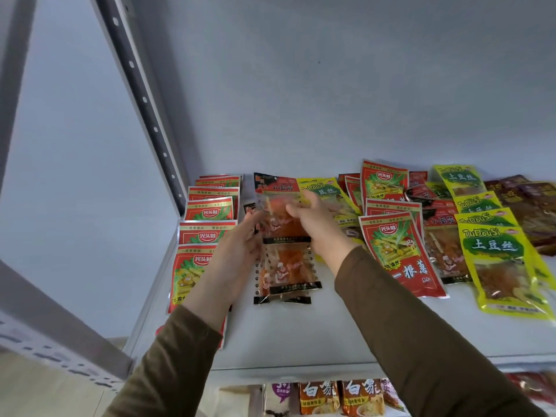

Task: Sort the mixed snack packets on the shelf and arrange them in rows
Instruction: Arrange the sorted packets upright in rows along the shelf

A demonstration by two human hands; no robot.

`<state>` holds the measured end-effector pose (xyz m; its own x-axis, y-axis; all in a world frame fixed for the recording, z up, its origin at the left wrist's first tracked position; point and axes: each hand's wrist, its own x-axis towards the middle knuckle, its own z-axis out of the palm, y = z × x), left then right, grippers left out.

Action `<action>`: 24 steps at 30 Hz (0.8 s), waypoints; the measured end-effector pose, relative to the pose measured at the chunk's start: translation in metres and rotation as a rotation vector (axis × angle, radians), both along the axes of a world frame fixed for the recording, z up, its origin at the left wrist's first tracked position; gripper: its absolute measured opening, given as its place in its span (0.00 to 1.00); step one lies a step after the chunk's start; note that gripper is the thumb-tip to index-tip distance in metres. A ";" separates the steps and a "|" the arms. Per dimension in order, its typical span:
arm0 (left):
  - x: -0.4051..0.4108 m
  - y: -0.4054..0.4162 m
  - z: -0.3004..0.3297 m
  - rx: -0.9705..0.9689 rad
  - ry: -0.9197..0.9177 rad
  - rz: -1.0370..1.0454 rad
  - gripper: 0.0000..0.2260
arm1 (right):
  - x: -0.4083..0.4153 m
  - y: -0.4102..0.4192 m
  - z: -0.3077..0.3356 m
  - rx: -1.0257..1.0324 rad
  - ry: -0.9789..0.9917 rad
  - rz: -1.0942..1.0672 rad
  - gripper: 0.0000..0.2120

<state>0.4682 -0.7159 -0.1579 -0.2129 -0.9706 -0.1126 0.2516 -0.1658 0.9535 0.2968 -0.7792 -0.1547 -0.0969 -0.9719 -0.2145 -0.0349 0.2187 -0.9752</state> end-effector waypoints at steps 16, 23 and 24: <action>-0.008 0.000 0.010 0.197 0.236 0.175 0.15 | 0.004 0.013 -0.004 -0.489 -0.046 -0.494 0.15; -0.008 -0.003 0.006 0.172 0.244 0.181 0.13 | -0.017 0.058 -0.002 -0.435 0.260 -0.266 0.21; -0.009 -0.004 0.005 0.161 0.247 0.186 0.14 | -0.016 0.066 -0.008 -0.394 0.325 -0.217 0.22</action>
<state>0.4596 -0.7196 -0.1529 -0.0743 -0.9693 -0.2343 0.5119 -0.2387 0.8252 0.2805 -0.7134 -0.1627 -0.3048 -0.9229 0.2355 -0.3421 -0.1247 -0.9314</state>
